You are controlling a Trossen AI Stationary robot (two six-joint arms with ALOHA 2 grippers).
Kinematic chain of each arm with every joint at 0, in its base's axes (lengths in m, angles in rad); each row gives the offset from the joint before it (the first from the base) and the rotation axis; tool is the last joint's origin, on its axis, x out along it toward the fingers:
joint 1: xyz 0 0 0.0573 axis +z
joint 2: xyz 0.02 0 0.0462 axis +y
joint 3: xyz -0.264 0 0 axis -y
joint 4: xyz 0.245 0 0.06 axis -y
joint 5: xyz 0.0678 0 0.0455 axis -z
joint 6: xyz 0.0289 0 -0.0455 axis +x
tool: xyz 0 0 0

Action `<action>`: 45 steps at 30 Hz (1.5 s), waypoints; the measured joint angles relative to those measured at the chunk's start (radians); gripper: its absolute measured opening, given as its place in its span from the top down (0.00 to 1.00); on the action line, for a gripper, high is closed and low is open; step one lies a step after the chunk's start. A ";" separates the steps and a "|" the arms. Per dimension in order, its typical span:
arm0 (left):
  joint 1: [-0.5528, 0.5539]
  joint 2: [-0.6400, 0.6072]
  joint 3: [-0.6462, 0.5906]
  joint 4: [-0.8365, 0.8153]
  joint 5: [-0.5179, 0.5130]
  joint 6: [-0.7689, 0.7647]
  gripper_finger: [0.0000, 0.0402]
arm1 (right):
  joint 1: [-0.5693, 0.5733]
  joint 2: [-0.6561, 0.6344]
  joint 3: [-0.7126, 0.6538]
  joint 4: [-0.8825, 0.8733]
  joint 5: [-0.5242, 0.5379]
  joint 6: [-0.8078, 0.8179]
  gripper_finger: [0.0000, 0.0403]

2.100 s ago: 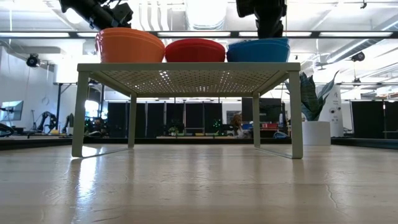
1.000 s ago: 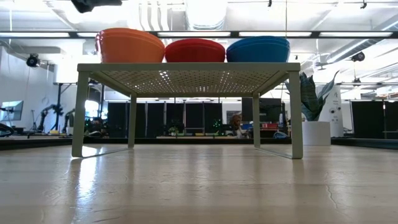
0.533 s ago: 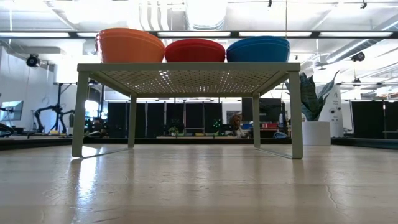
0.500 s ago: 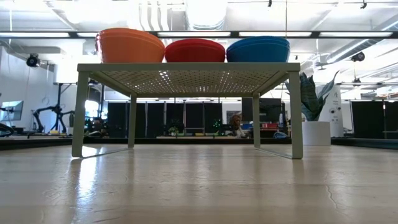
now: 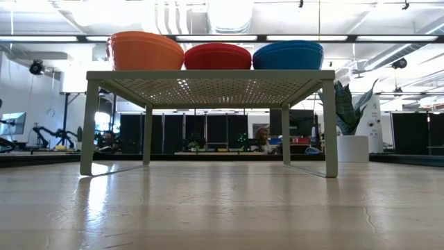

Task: Pick & Place Mini bowls
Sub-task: Return to Home Position

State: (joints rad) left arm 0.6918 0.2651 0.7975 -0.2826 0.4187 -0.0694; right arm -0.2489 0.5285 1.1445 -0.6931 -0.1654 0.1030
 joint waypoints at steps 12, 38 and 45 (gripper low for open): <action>0.000 -0.199 -0.102 0.058 -0.027 -0.070 1.00 | 0.000 -0.267 -0.199 0.110 0.003 0.040 0.98; 0.000 -0.260 -0.190 0.111 -0.064 -0.063 1.00 | 0.000 -0.527 -0.307 0.108 0.006 -0.025 0.98; -0.001 -0.261 -0.388 0.354 -0.067 -0.072 1.00 | 0.000 -0.522 -0.420 0.181 0.006 -0.025 0.98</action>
State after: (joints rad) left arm 0.6910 0.0038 0.4096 0.0717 0.3520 -0.1413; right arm -0.2489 0.0067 0.7245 -0.5117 -0.1596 0.0780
